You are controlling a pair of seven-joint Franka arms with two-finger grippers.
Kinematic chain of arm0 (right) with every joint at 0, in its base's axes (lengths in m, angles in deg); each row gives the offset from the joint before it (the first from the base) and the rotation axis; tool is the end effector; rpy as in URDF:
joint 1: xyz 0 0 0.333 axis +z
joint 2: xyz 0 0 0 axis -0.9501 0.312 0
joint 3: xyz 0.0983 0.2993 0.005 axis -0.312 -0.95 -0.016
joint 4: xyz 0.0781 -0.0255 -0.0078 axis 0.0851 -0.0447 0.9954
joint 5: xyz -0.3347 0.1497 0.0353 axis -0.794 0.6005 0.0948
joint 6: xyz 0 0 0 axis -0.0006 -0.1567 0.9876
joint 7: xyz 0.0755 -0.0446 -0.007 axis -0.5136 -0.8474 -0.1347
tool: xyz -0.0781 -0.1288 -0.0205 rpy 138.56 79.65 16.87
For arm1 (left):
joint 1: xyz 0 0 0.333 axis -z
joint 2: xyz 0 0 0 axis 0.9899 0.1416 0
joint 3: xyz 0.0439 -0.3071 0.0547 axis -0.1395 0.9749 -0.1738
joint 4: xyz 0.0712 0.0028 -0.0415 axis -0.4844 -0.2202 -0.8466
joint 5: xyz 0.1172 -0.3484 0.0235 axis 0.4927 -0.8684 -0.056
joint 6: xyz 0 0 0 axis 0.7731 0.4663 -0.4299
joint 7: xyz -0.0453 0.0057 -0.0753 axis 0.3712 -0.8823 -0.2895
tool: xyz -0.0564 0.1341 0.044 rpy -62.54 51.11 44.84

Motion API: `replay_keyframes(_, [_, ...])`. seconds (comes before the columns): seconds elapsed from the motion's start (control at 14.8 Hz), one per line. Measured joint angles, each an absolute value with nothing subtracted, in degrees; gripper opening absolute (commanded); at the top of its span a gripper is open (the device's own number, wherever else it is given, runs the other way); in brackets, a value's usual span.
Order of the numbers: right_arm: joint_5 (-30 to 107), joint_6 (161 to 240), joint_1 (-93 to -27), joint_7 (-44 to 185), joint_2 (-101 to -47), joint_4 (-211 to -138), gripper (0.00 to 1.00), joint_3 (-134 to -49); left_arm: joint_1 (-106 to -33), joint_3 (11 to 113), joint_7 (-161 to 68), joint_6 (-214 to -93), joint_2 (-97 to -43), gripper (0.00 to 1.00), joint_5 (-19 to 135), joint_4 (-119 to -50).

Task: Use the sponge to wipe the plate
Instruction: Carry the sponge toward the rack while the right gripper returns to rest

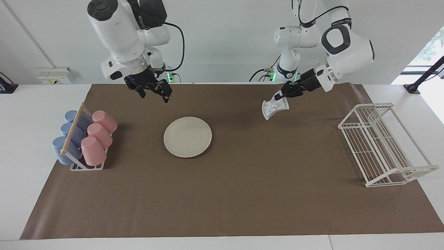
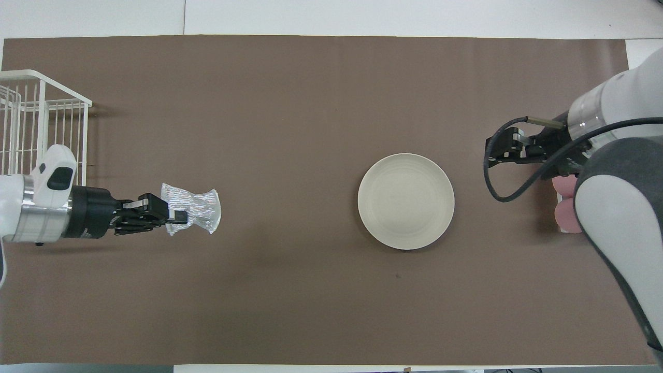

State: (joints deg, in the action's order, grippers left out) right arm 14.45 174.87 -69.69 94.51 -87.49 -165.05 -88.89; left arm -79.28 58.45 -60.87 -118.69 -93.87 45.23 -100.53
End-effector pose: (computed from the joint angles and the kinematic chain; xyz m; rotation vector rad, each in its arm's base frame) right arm 0.5282 0.0760 0.5360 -3.0304 0.2639 0.1417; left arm 0.4415 -0.0921 0.4648 2.4859 0.2542 -0.2018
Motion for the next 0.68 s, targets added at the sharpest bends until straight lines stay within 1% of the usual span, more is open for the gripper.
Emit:
replay_keyframes(0.14, [14.45,174.99,-71.51,87.51,-87.5,-165.16,1.0,-88.83,-81.78,58.37,-59.09,-115.53,-92.48,0.0,55.16,-95.95])
replay_keyframes(0.34, [11.48,174.99,-70.86,83.7,-87.52,-165.07,1.0,-88.88,-82.3,58.61,-54.53,-109.94,-89.21,0.0,69.96,-87.35])
replay_keyframes(0.54, [8.14,174.57,-70.58,81.06,-87.52,-165.02,1.0,-87.64,-81.13,59.65,-51.63,-103.72,-86.04,0.0,84.97,-78.65])
replay_keyframes(0.68, [8.34,174.42,-70.66,79.08,-87.52,-164.99,1.0,-85.63,-78.73,59.85,-50.78,-101.24,-84.33,0.0,94.49,-74.55])
